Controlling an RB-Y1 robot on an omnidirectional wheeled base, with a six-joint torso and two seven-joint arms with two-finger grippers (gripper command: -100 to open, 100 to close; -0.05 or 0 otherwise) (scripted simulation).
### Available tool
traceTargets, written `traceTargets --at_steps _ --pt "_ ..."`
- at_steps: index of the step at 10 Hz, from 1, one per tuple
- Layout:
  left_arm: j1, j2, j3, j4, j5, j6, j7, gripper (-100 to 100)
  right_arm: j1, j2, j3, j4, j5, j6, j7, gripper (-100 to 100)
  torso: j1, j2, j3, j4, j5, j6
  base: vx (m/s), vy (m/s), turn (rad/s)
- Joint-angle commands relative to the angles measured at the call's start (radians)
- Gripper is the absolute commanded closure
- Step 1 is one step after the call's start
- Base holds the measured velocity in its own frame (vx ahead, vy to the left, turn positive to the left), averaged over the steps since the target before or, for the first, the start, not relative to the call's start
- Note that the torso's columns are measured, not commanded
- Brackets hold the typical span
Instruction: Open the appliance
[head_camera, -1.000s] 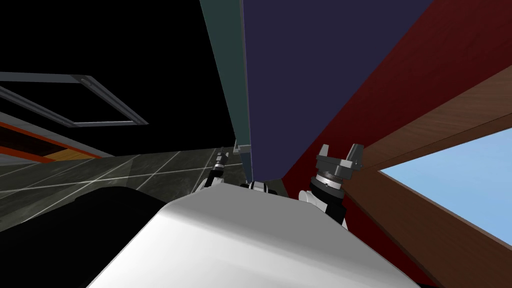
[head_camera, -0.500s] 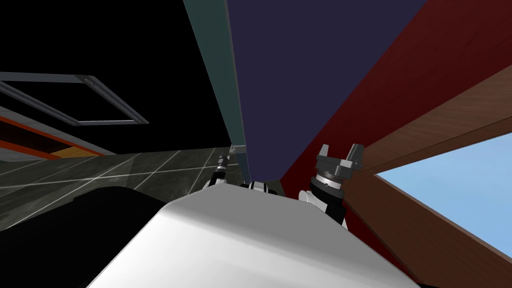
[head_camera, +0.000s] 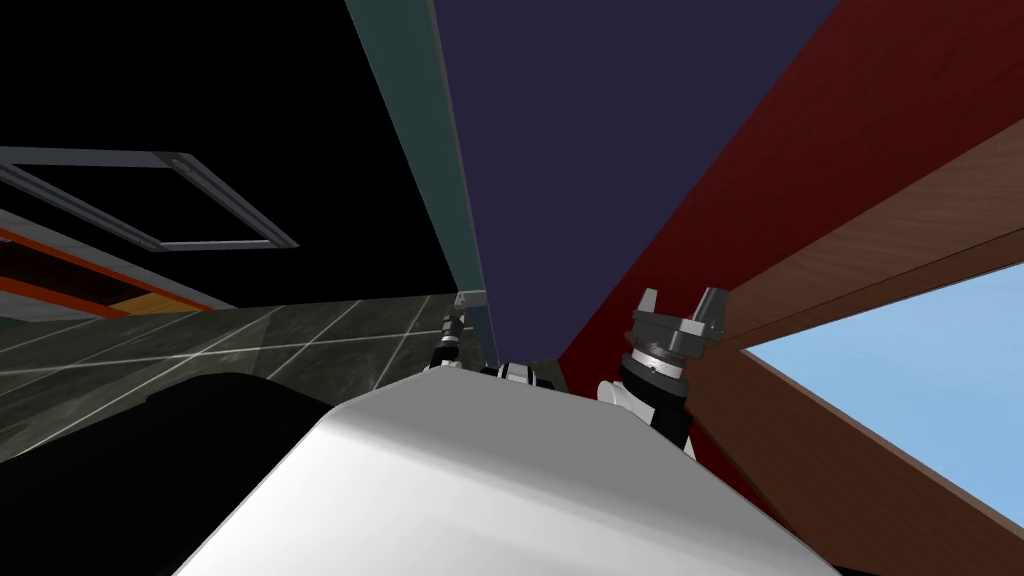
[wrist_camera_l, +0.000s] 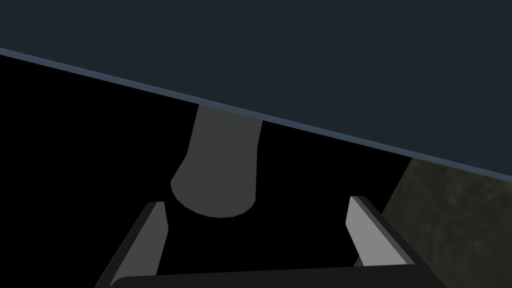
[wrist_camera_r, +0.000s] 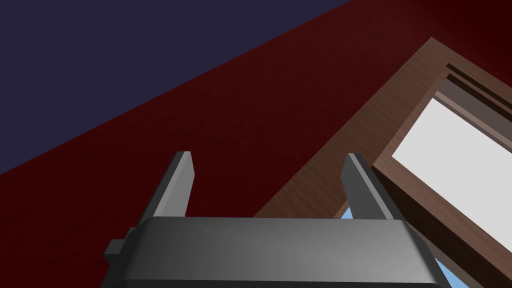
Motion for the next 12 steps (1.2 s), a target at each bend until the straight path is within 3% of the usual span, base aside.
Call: traceTargets --at_steps 1,2,5,8,12 --pt "0.003 0.0 0.002 -0.014 0.001 0.01 0.0 -100 0.0 0.0 0.0 0.0 0.0 0.0 0.0 0 0.0 -0.004 -0.002 -0.001 0.0 0.0 0.048 0.006 -0.006" --pt "0.003 0.001 0.003 -0.016 0.001 0.013 0.0 100 0.0 0.0 0.0 0.0 0.0 0.0 0.0 0 -0.001 -0.001 -0.001 -0.001 0.0 0.0 0.007 0.005 0.018" --pt "0.008 0.019 0.006 -0.032 0.007 0.024 0.012 100 0.0 0.0 0.0 0.0 0.0 0.0 0.0 0 0.013 -0.005 -0.002 -0.004 0.006 0.0 -0.046 0.164 0.002" --pt "0.001 0.03 0.008 -0.035 0.009 0.021 0.017 100 0.0 0.0 0.0 0.0 0.0 0.0 0.0 0 -0.002 -0.007 -0.003 -0.005 0.003 0.0 -0.039 0.121 0.014" --pt "0.007 0.047 0.011 -0.027 0.015 0.038 0.028 100 0.0 0.0 0.0 0.0 0.0 0.0 0.0 0 0.006 -0.007 -0.003 -0.005 0.005 0.0 -0.057 0.192 0.003"
